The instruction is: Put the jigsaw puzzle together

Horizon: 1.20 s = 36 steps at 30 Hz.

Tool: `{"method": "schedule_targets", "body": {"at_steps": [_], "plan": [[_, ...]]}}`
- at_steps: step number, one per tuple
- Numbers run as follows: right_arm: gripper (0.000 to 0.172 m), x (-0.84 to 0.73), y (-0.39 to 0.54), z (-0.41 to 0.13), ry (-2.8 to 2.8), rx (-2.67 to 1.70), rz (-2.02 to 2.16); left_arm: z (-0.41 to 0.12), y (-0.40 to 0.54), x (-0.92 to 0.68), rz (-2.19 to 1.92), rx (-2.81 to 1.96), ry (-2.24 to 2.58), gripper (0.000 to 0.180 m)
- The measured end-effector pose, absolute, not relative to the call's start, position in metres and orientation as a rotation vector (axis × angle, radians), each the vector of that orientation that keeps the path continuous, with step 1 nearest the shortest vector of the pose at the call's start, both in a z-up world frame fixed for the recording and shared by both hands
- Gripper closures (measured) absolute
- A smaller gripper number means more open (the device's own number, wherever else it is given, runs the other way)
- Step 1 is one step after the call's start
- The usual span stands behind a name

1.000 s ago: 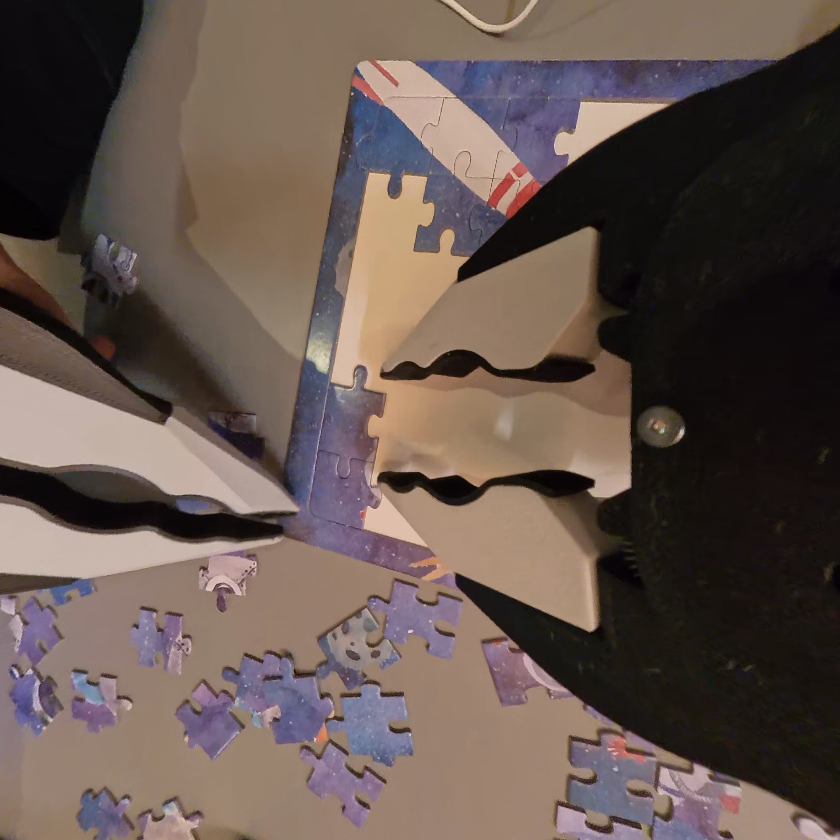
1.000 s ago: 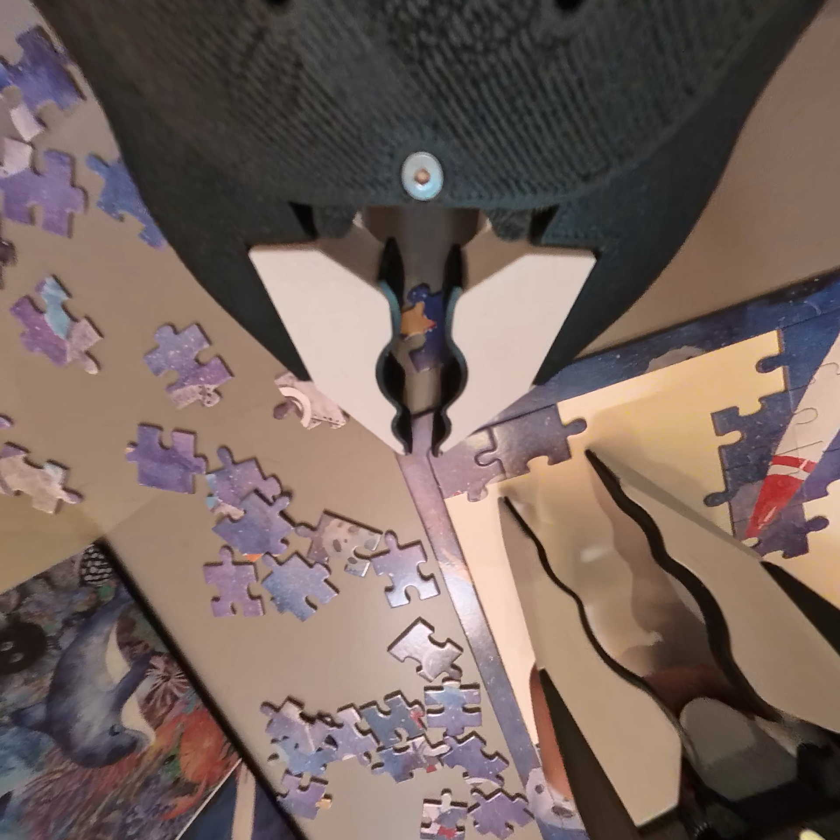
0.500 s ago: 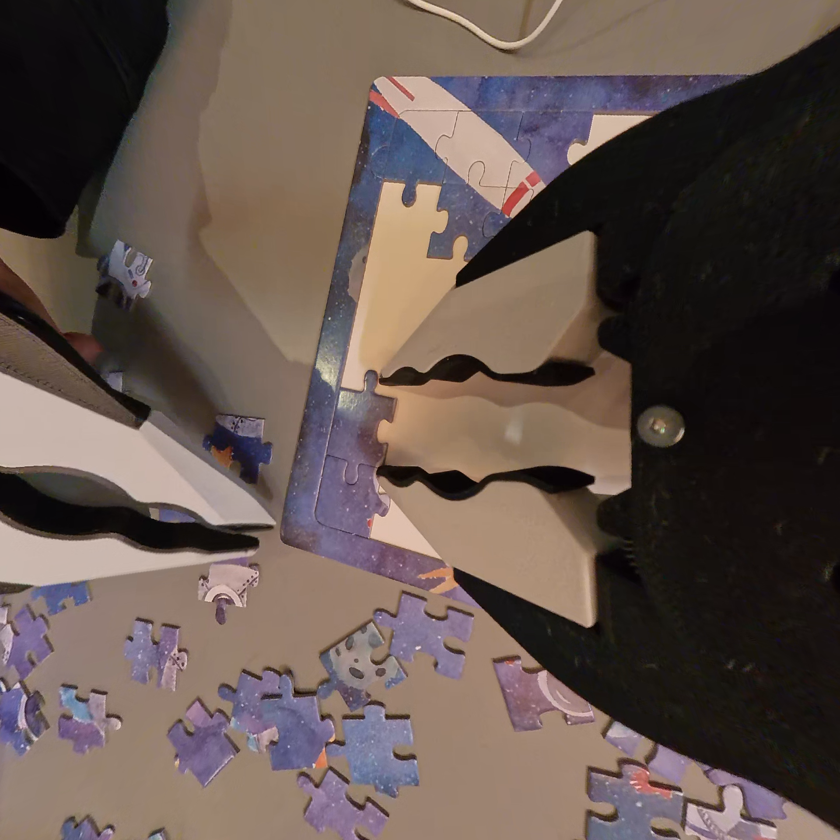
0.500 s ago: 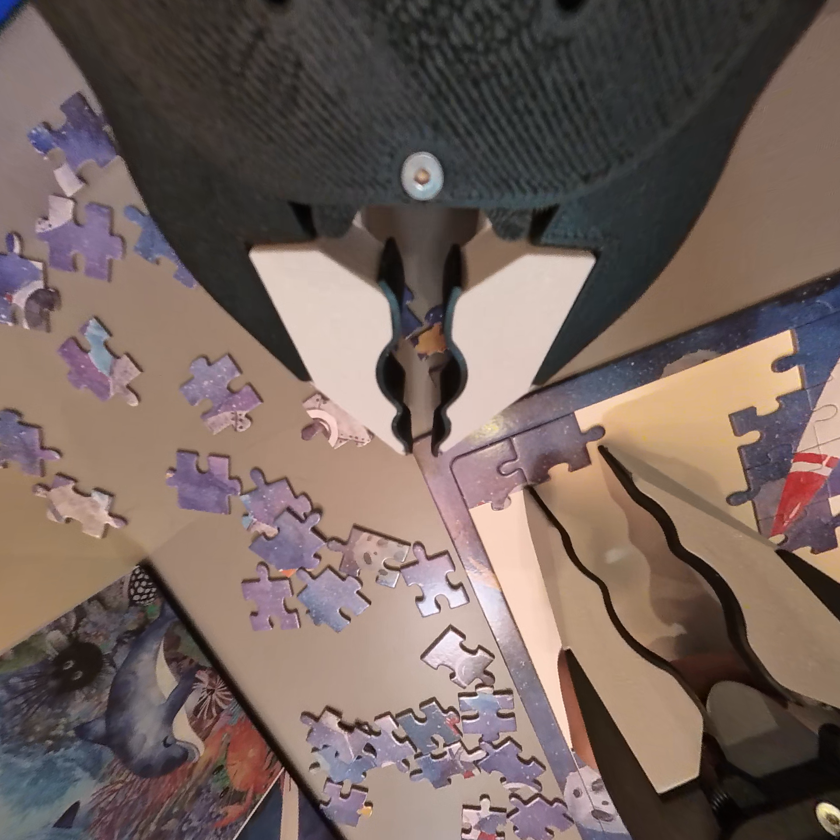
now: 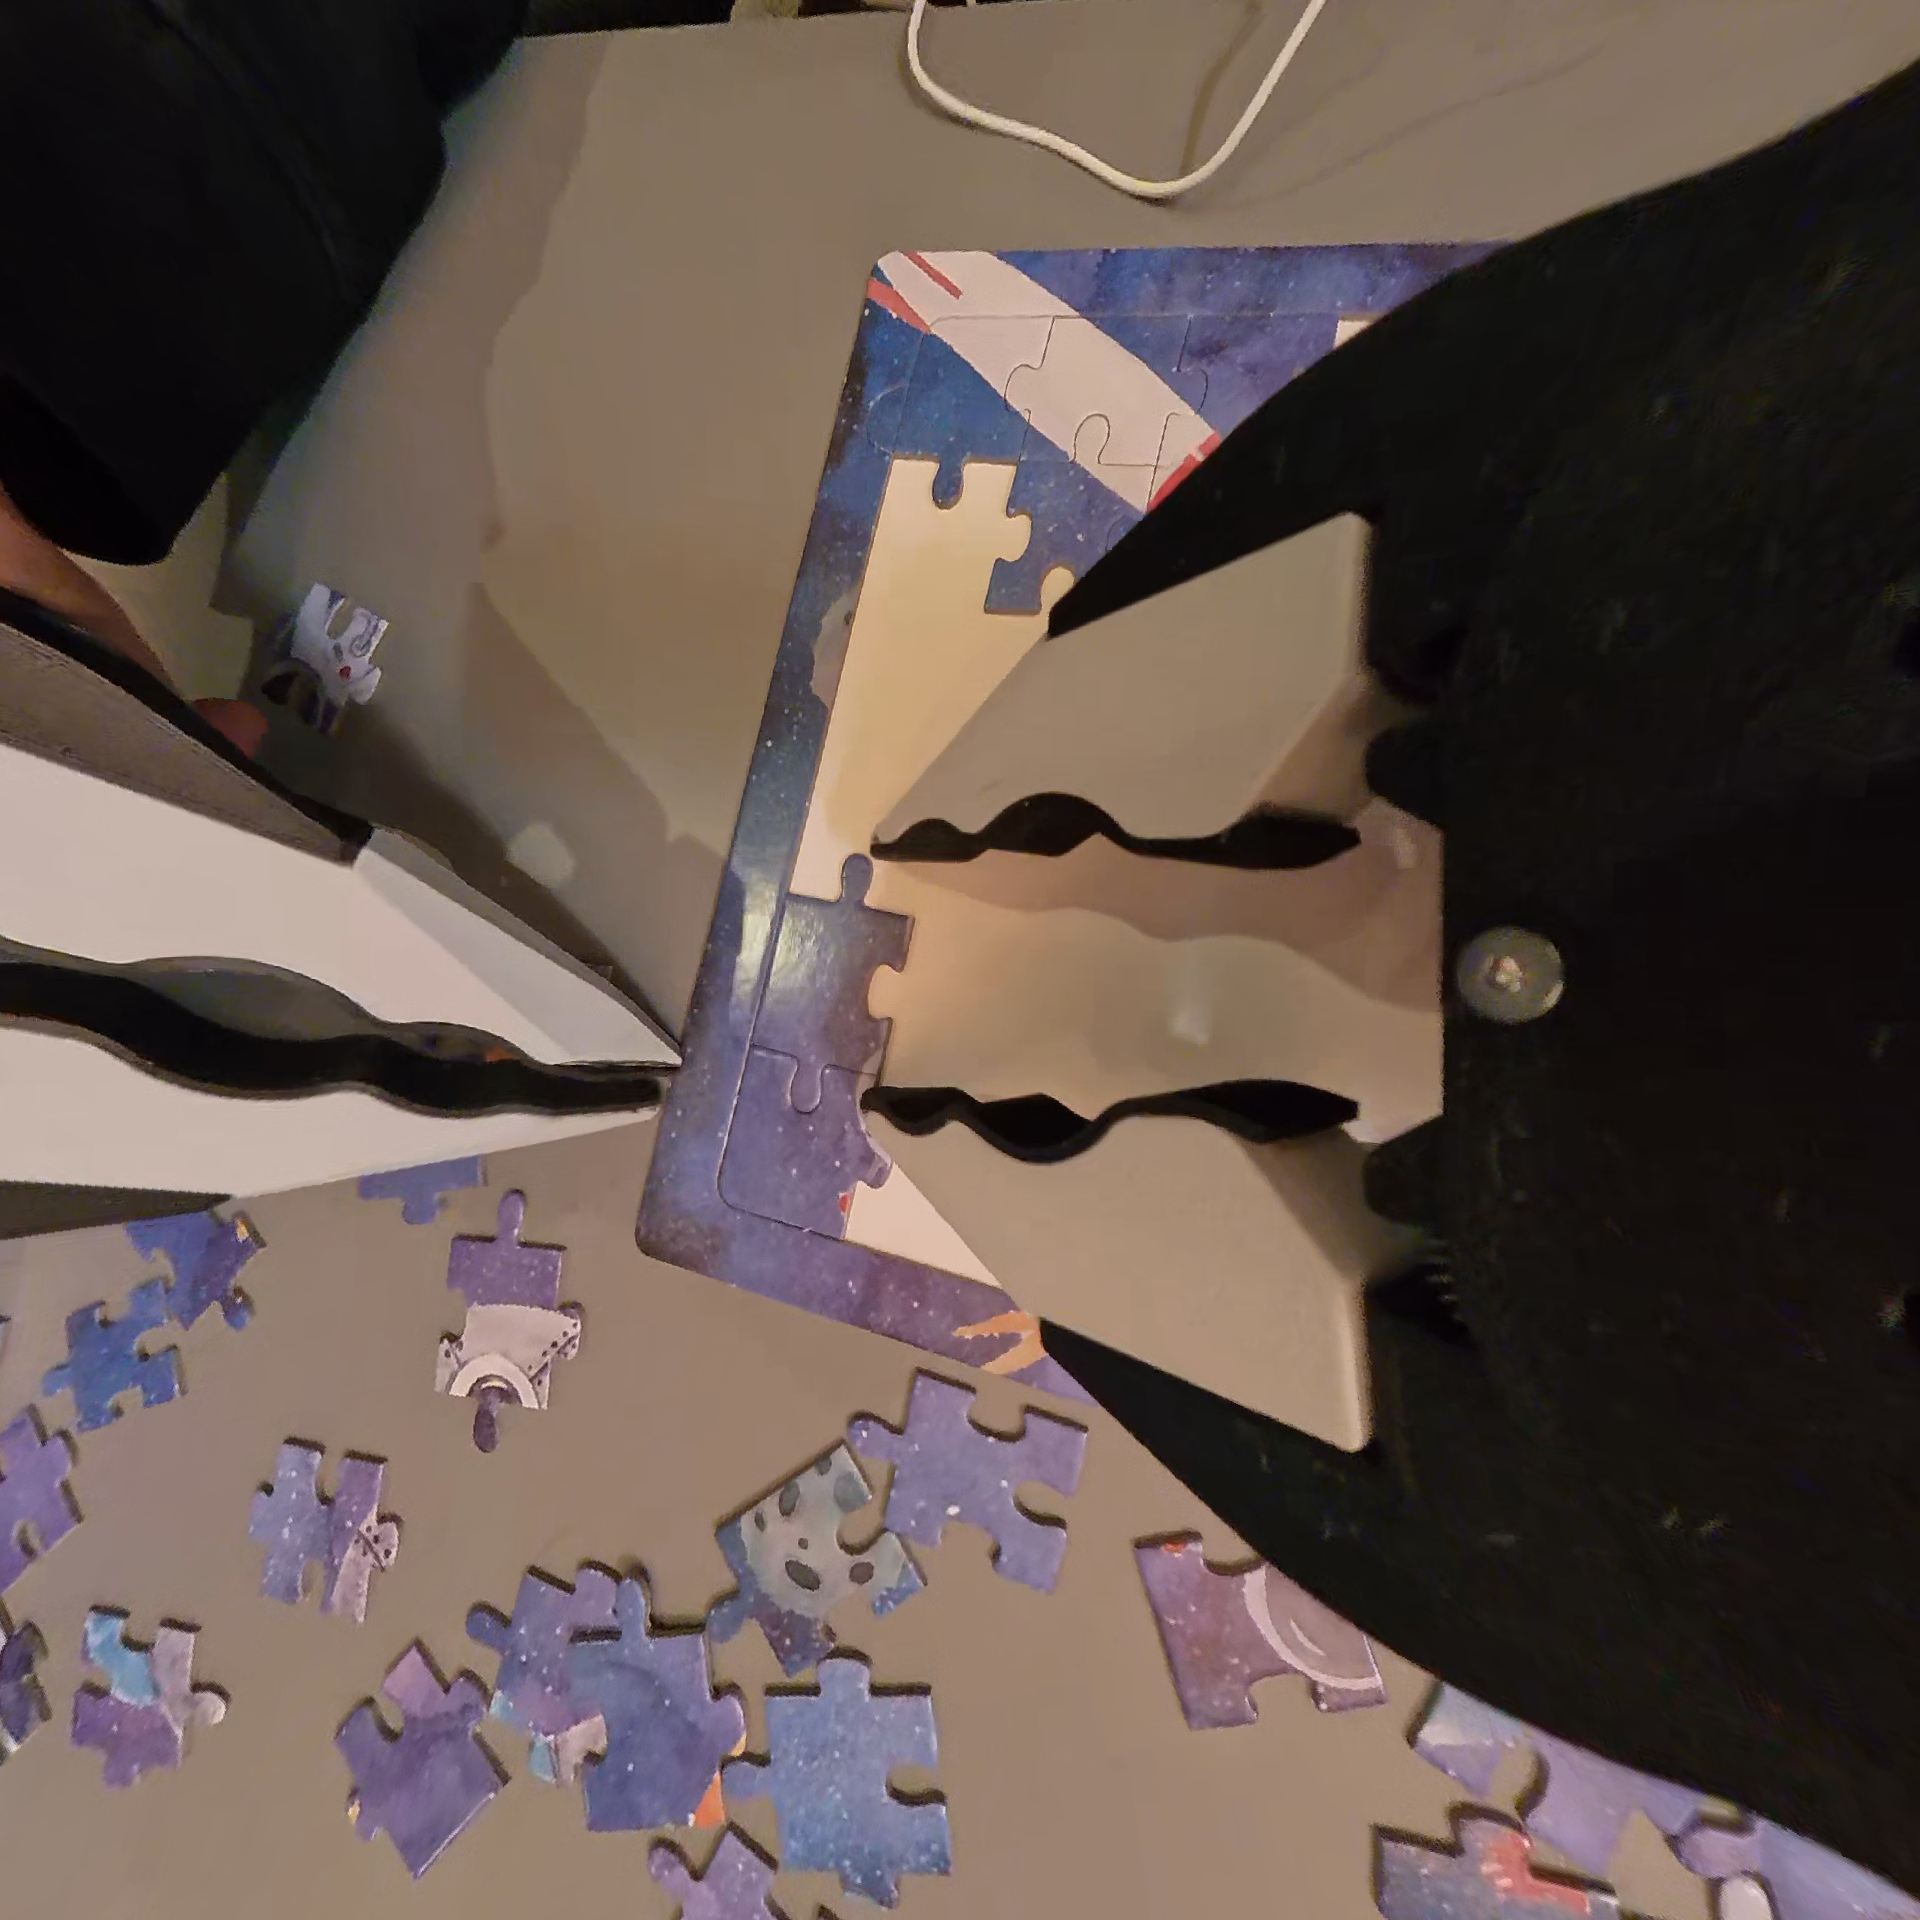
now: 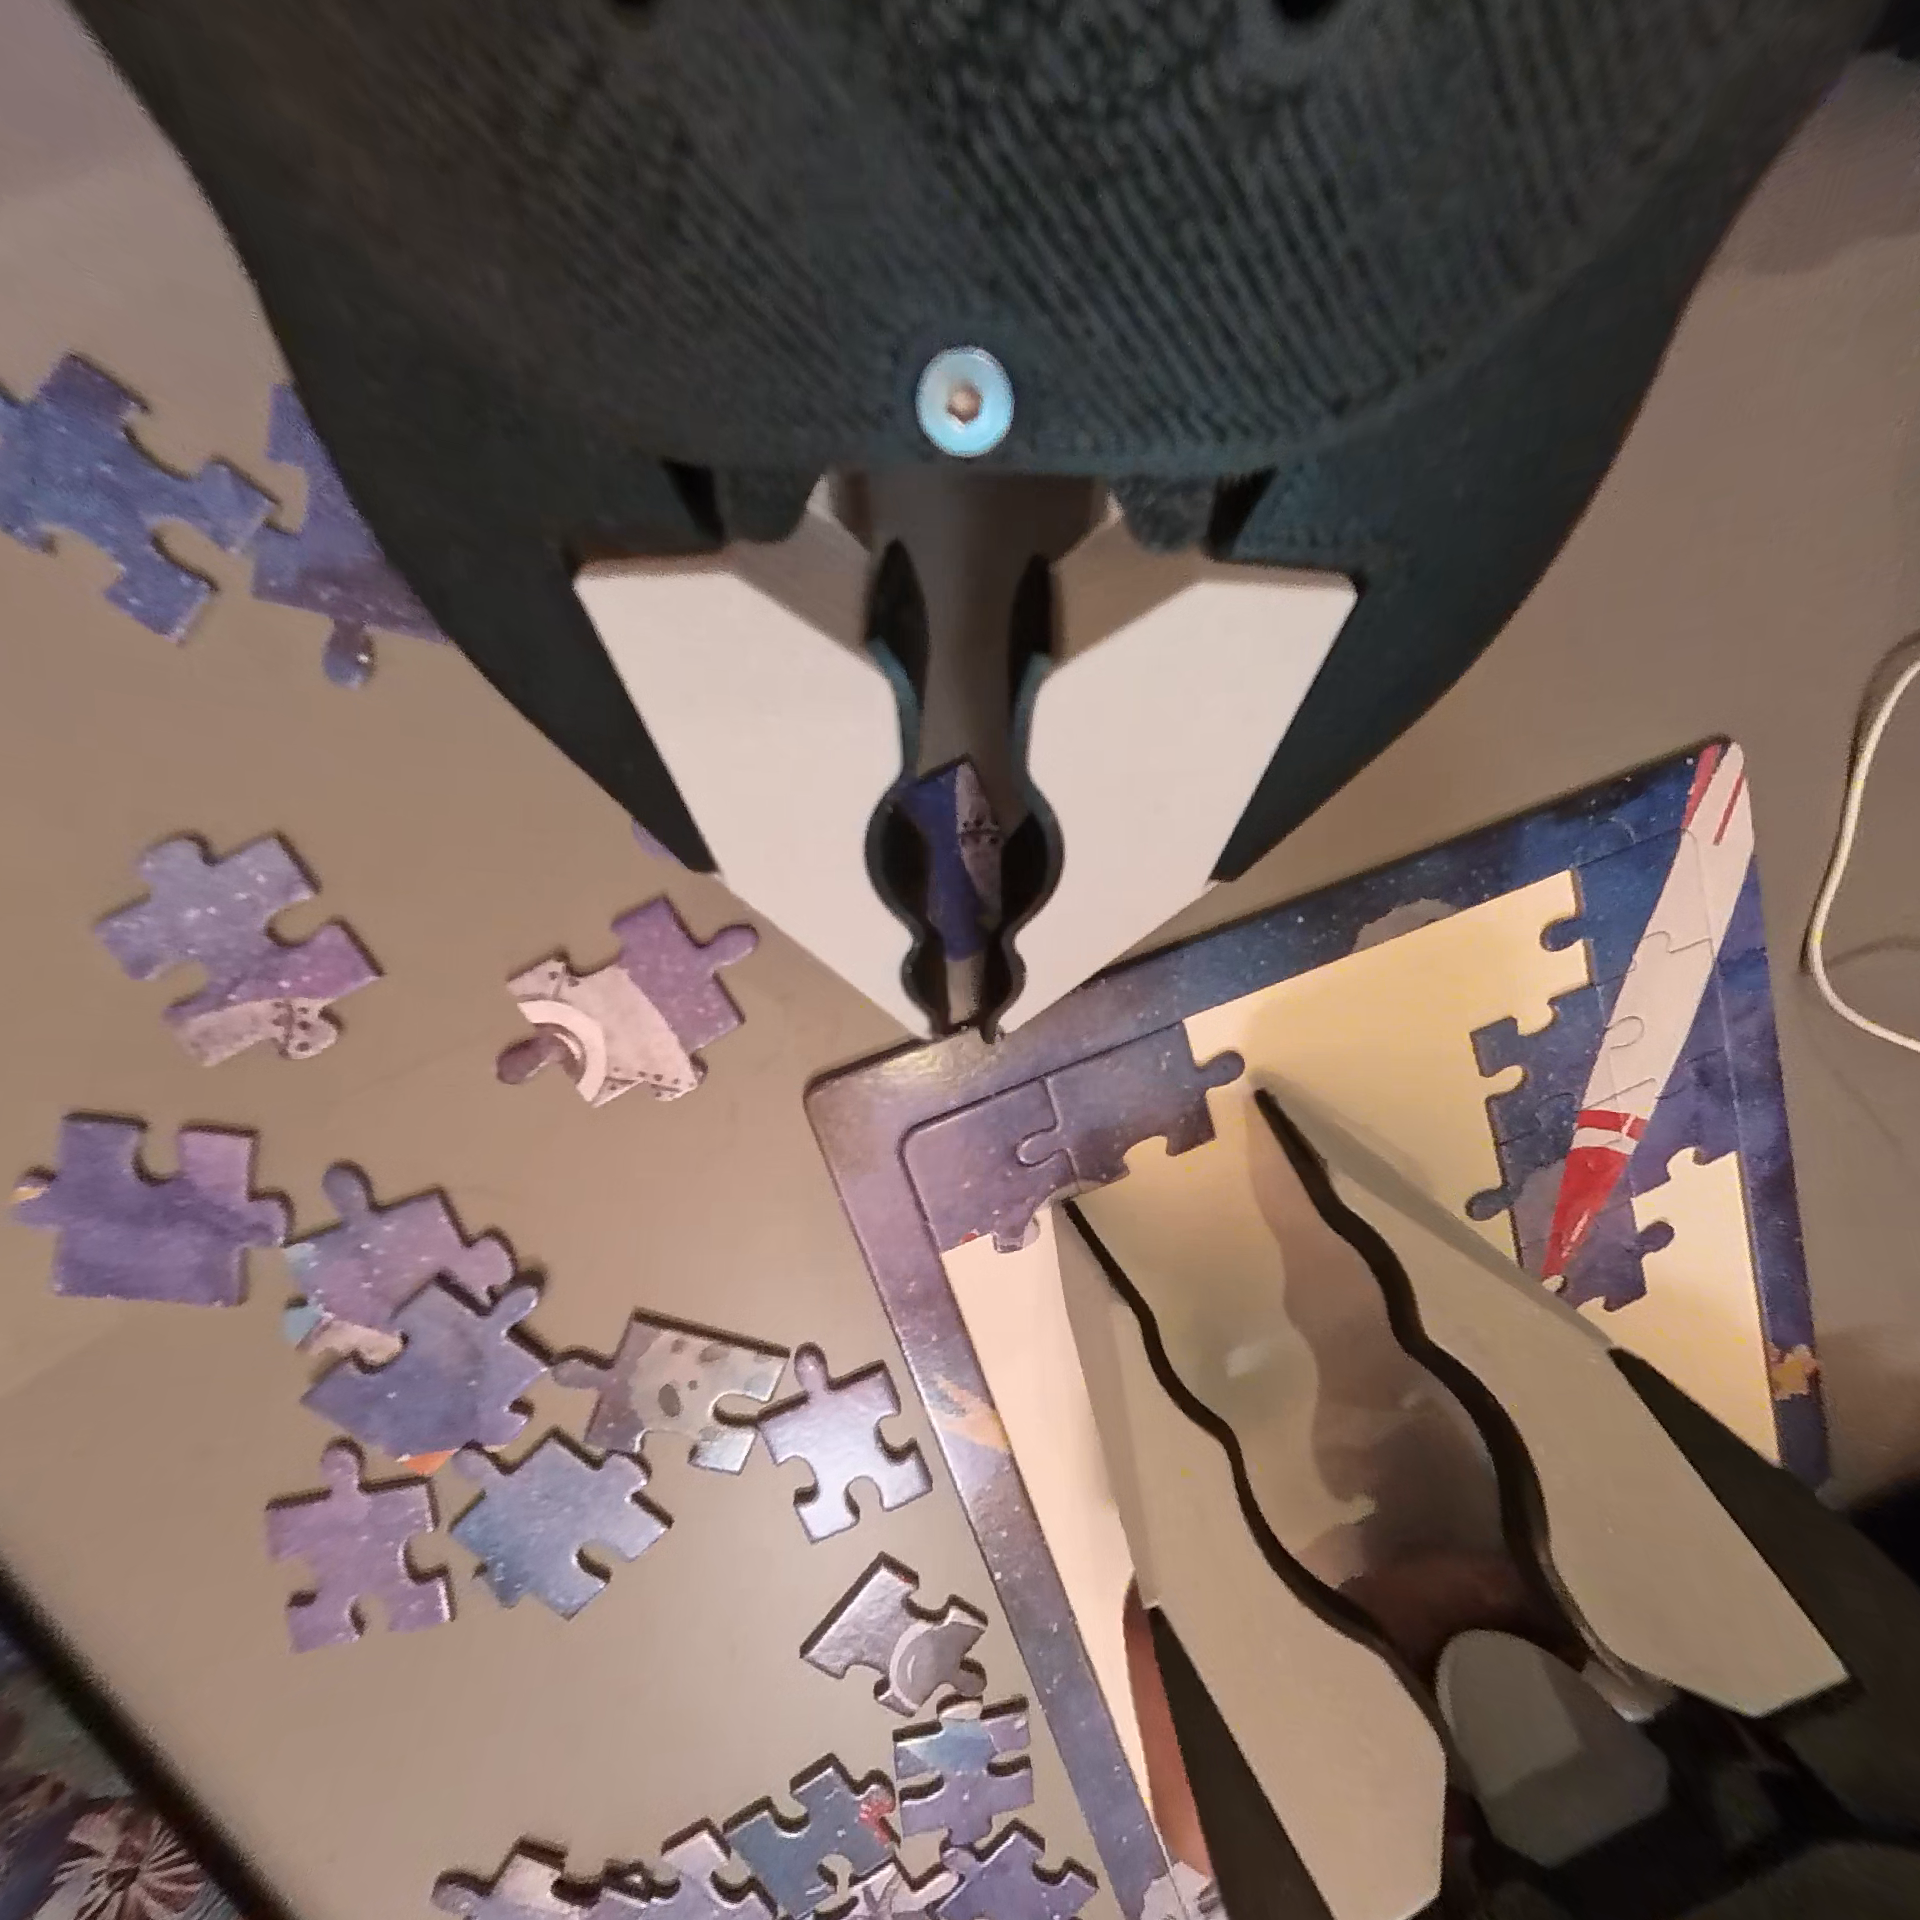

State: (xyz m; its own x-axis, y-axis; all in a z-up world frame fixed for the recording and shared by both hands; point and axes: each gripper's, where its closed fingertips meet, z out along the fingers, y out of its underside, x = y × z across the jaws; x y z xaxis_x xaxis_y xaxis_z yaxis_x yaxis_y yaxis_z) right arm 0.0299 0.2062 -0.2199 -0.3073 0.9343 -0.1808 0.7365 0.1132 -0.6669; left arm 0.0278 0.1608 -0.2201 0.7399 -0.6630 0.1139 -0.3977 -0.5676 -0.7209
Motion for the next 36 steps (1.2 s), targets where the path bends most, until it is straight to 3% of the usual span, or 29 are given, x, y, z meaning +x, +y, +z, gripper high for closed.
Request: {"method": "schedule_targets", "body": {"at_steps": [11, 18, 36], "plan": [[0.169, 0.03, 0.206, -0.22, -2.111, -1.647, 0.997, -0.218, 0.16, 0.027, -0.473, -2.221, 0.818, 0.137], [0.166, 0.03, 0.207, -0.22, -2.116, -1.631, 0.956, -0.219, 0.166, 0.024, -0.446, -2.23, 0.78, 0.118], [0.166, 0.03, 0.207, -0.22, -2.124, -1.621, 0.932, -0.222, 0.171, 0.024, -0.337, -2.249, 0.808, 0.112]]}}
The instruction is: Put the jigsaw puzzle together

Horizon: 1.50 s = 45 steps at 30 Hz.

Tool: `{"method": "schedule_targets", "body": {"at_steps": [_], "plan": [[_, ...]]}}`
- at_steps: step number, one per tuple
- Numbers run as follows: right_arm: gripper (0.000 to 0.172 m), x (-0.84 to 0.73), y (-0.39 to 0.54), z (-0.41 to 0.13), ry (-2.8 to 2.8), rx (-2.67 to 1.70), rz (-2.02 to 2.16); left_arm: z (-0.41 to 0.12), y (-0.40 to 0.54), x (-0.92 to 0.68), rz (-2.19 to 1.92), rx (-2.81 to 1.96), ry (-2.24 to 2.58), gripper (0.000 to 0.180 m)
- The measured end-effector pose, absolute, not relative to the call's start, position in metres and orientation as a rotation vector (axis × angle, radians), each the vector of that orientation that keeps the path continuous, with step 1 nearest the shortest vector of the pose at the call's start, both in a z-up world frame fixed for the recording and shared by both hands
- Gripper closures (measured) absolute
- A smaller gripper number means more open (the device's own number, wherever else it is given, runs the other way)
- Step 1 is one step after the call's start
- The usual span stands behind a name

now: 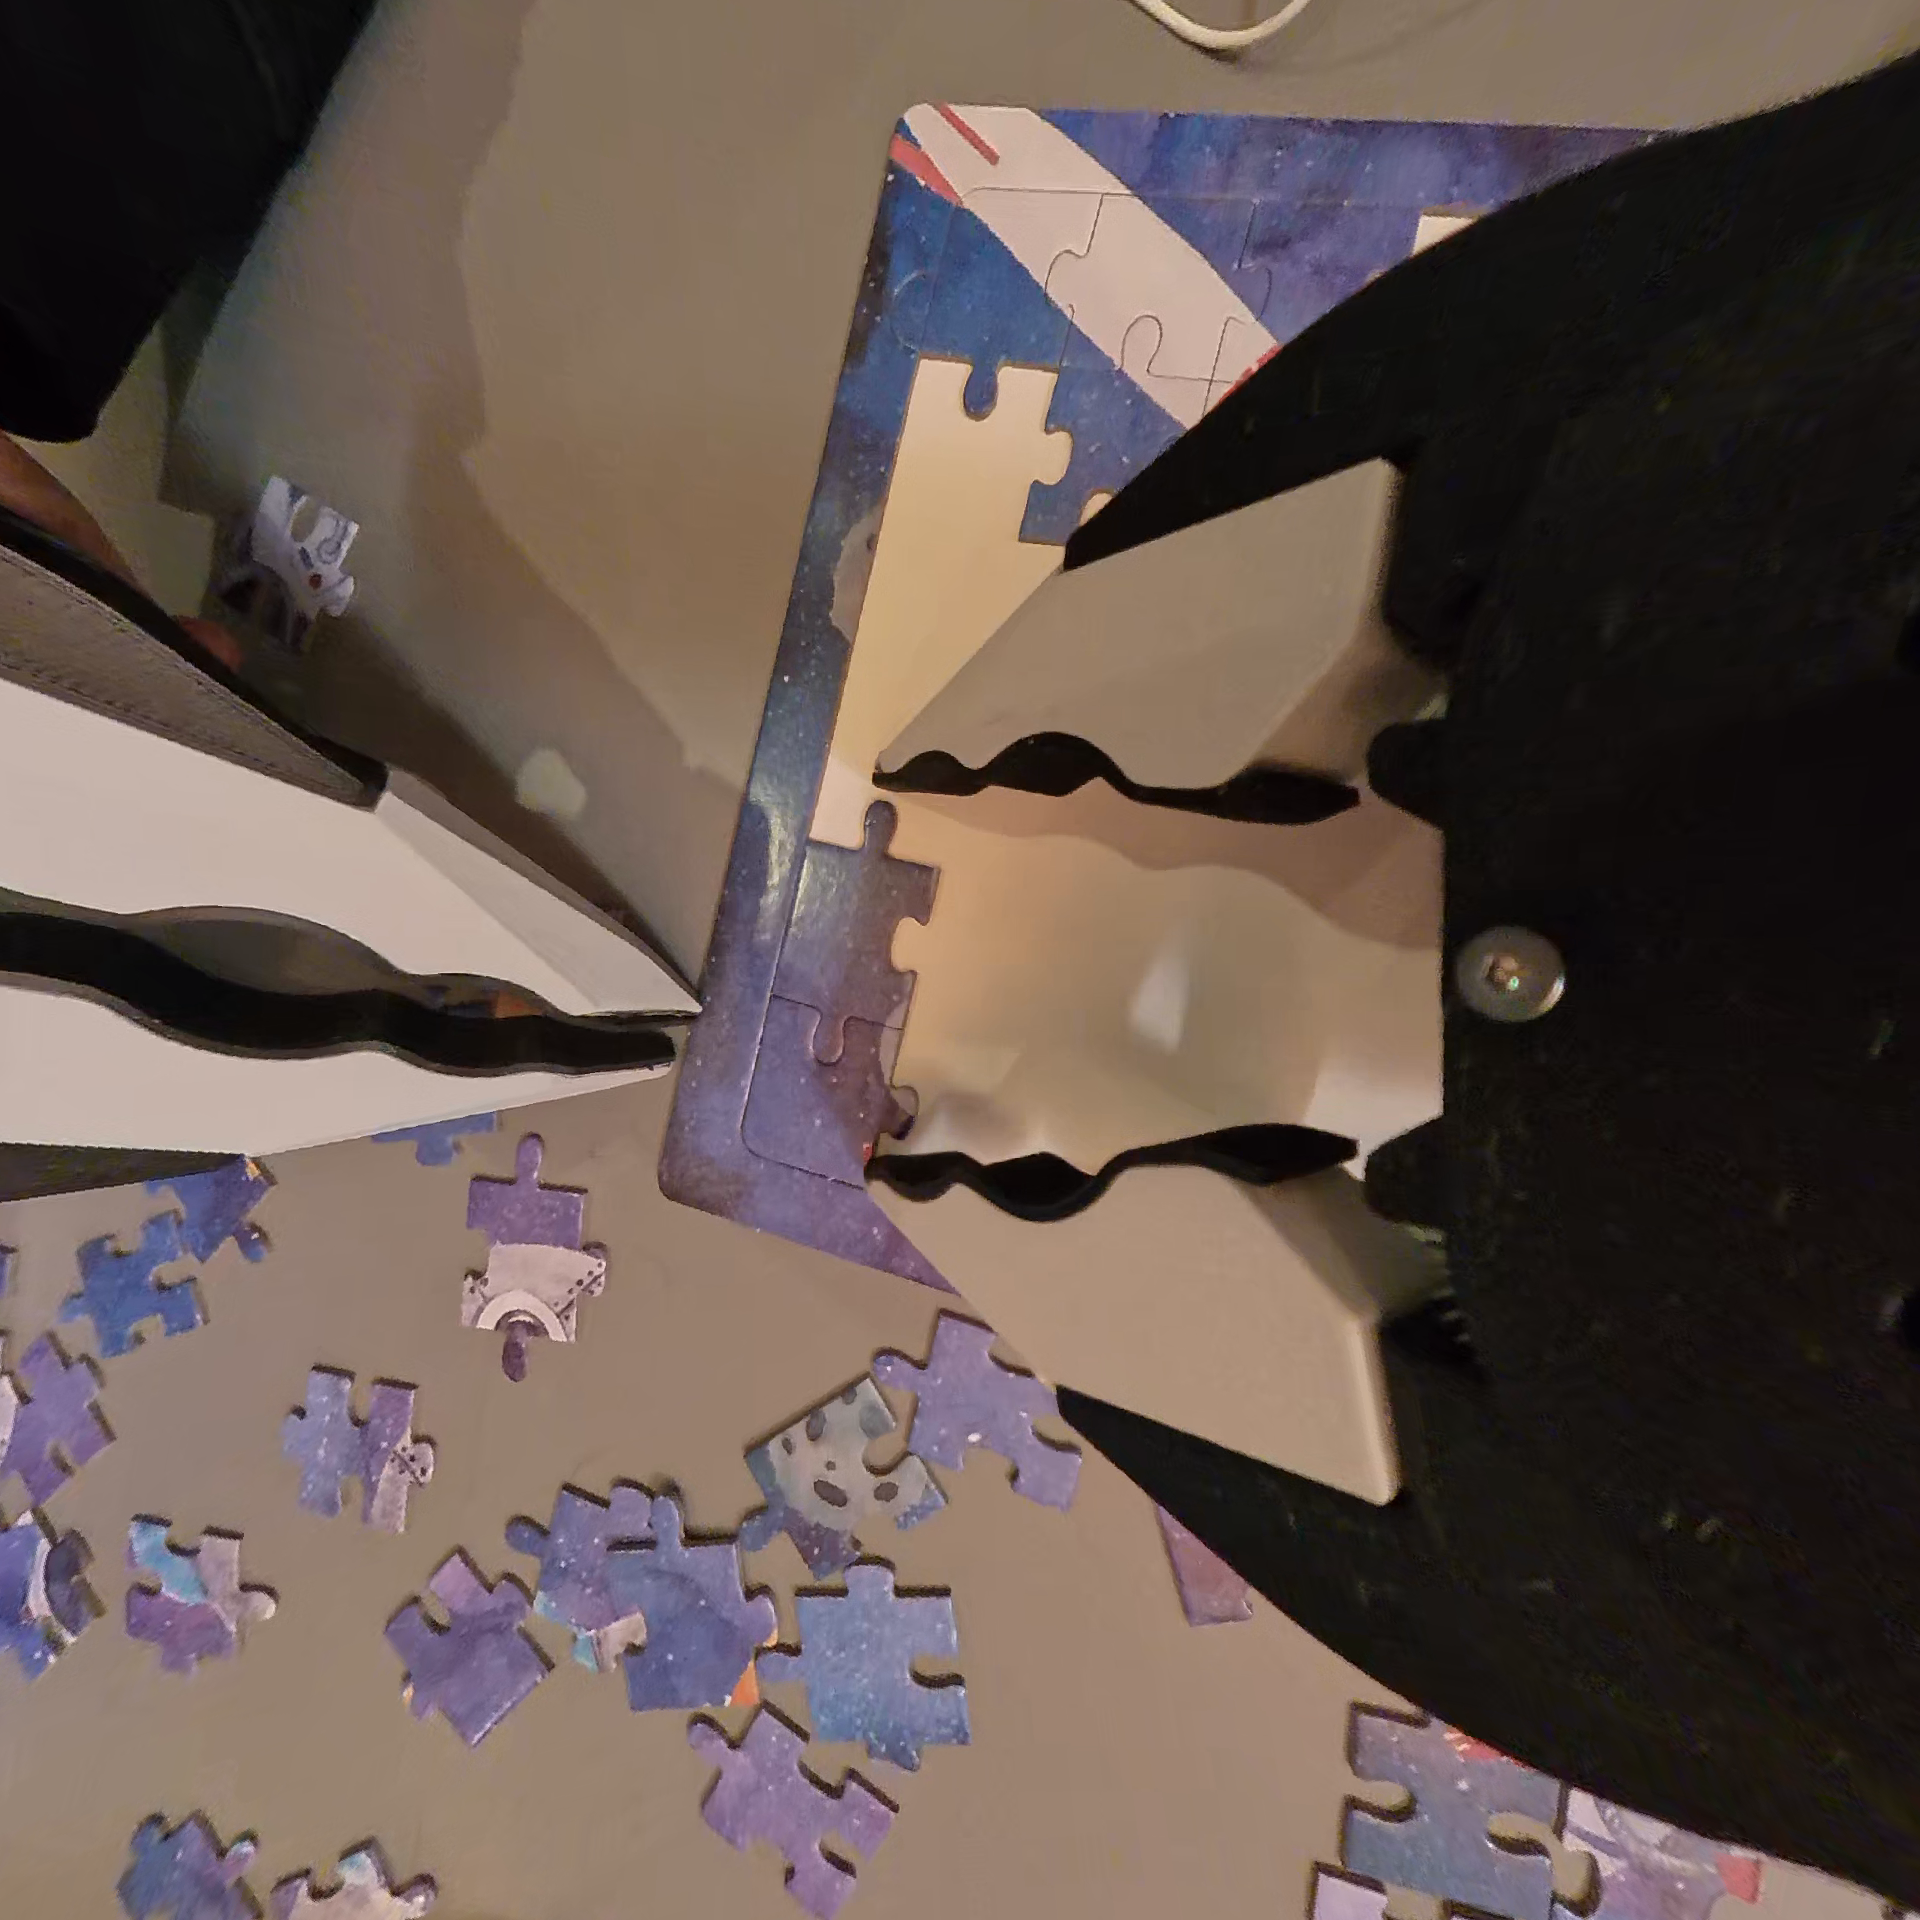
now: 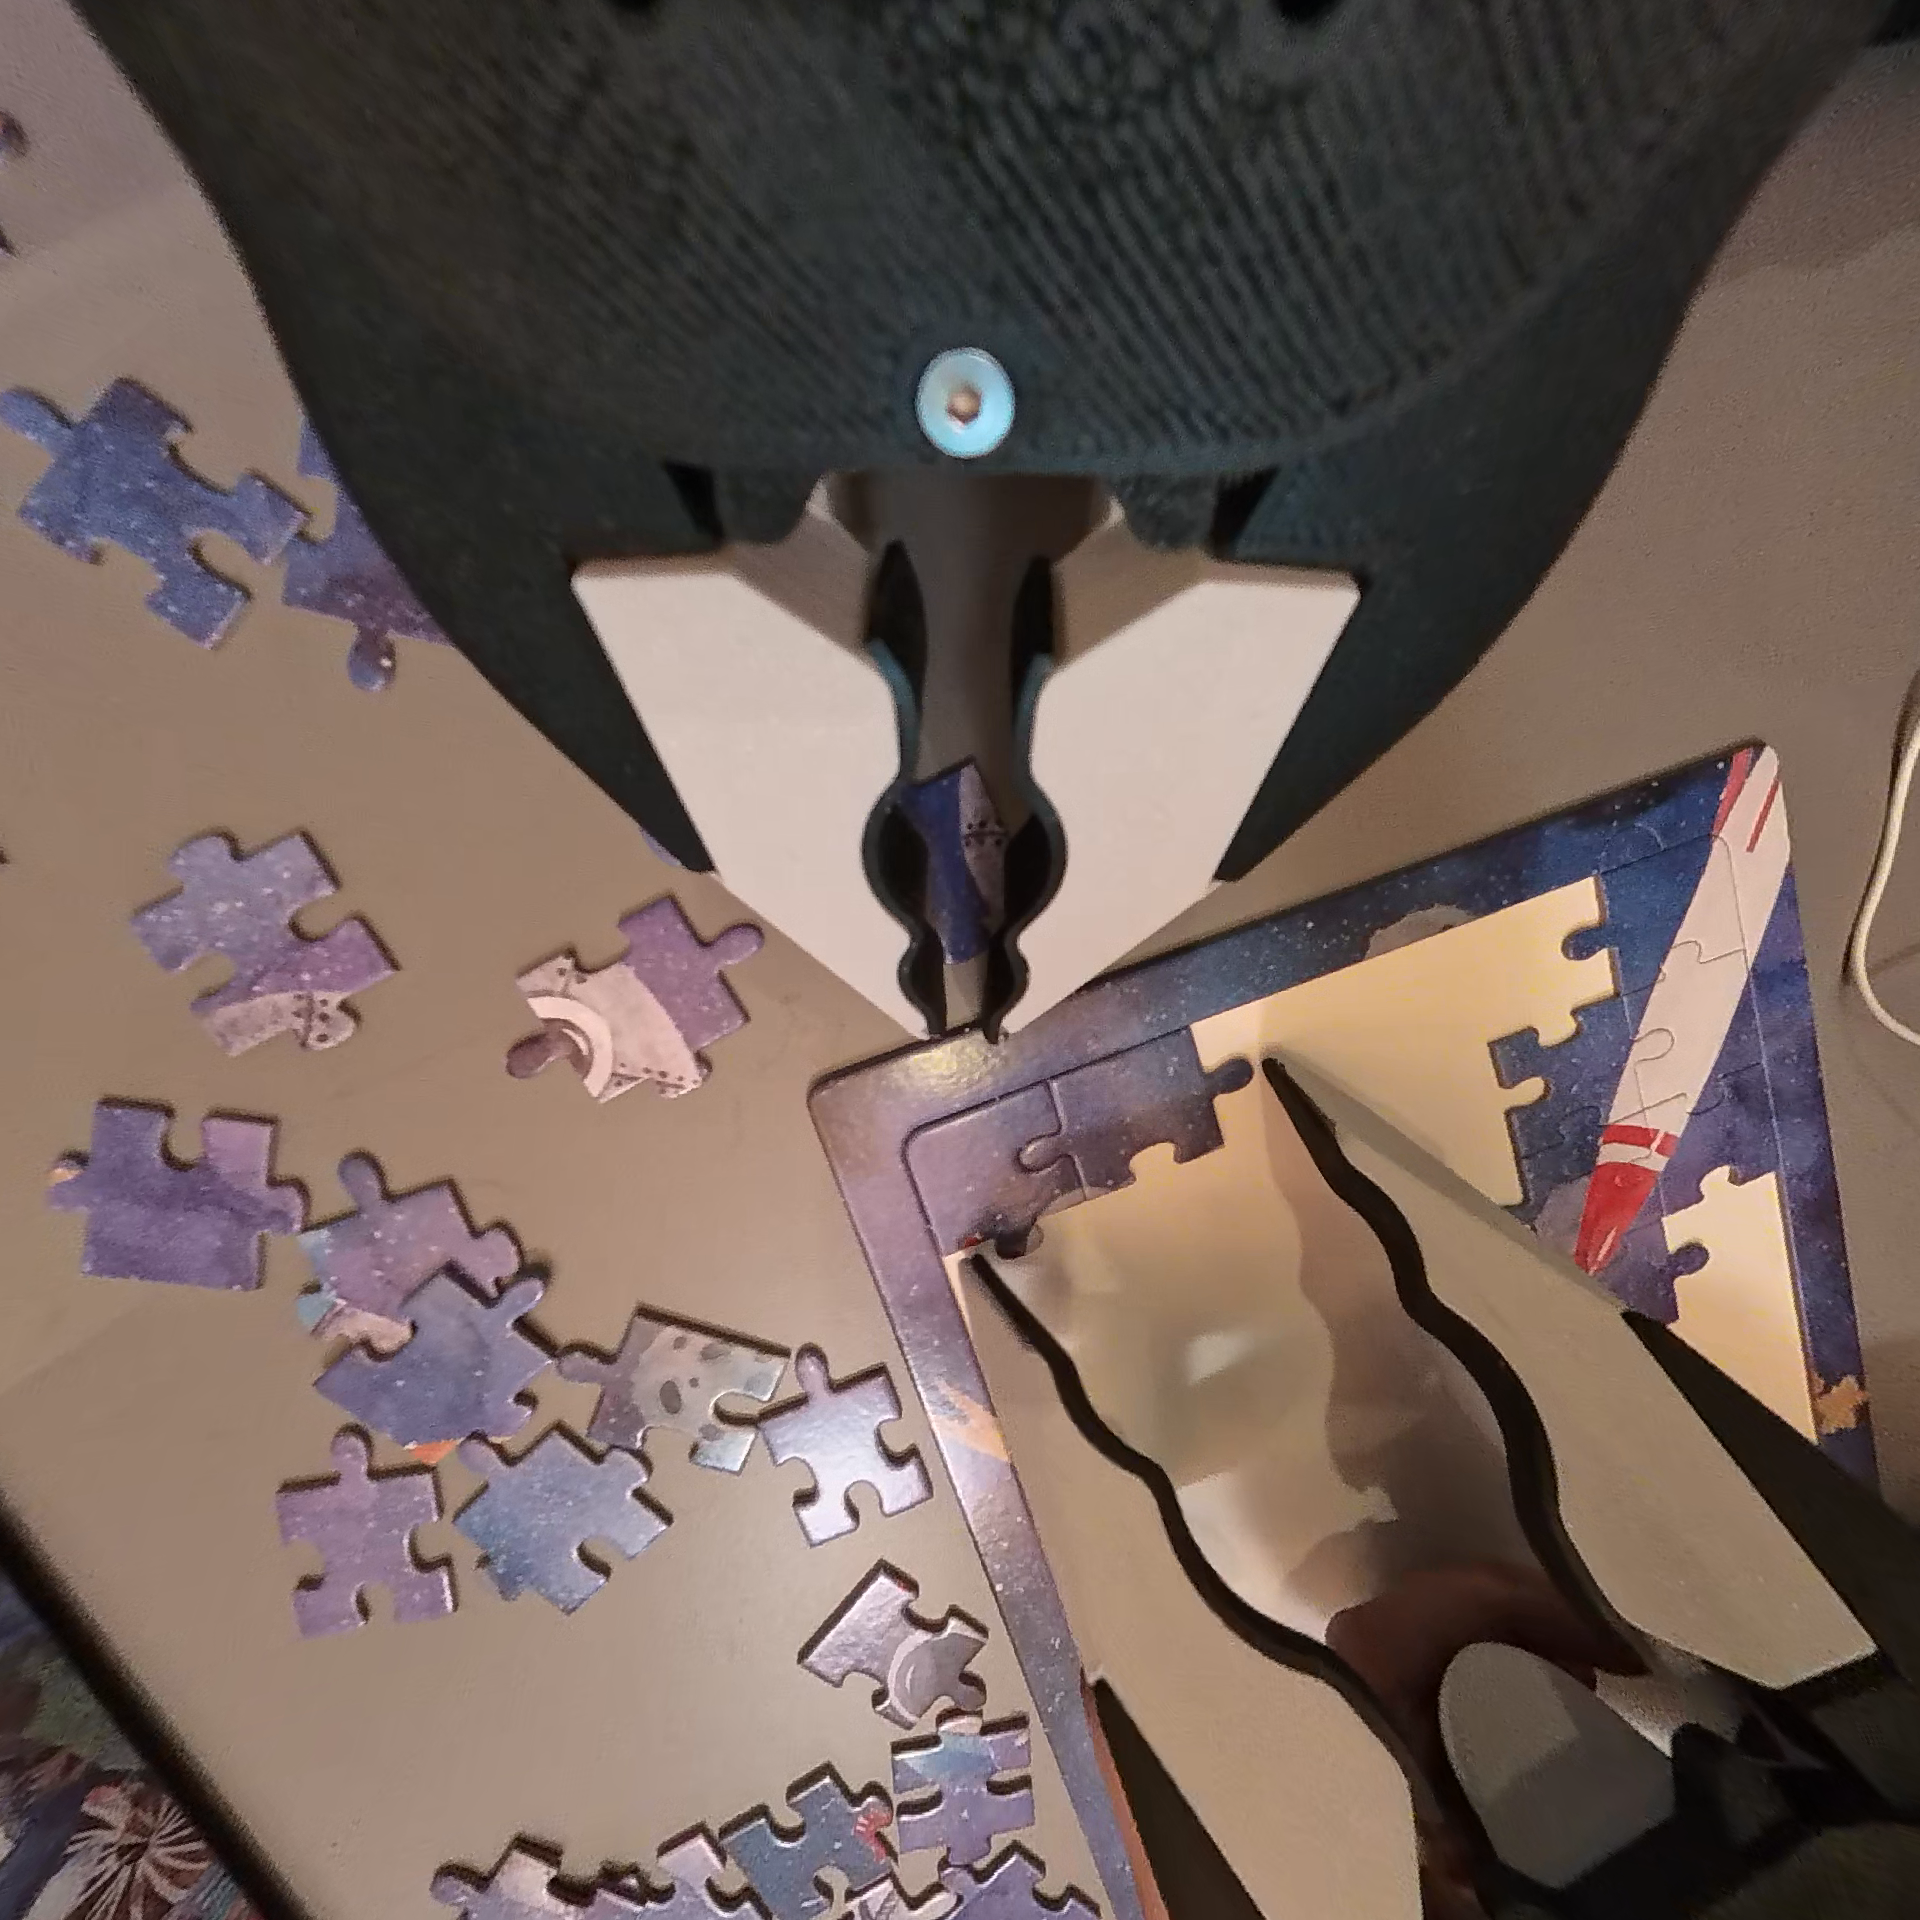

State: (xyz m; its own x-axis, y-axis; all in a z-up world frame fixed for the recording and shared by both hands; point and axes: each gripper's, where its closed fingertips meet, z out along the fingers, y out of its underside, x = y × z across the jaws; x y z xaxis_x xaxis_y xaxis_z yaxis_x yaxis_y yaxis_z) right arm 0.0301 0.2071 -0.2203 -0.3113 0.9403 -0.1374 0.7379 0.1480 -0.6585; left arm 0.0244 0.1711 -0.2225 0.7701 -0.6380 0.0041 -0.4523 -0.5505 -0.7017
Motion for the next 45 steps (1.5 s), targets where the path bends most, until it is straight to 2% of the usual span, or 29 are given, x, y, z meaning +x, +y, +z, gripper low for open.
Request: {"method": "schedule_targets", "body": {"at_steps": [21, 27, 45], "plan": [[0.165, 0.029, 0.206, -0.22, -2.123, -1.611, 0.93, -0.223, 0.17, 0.024, -0.354, -2.264, 0.799, 0.109], [0.164, 0.03, 0.206, -0.22, -2.13, -1.602, 0.909, -0.209, 0.172, 0.021, -0.371, -2.195, 0.751, 0.111], [0.163, 0.03, 0.206, -0.22, -2.132, -1.599, 0.895, -0.222, 0.169, 0.026, -0.346, -2.23, 0.81, 0.121]]}}
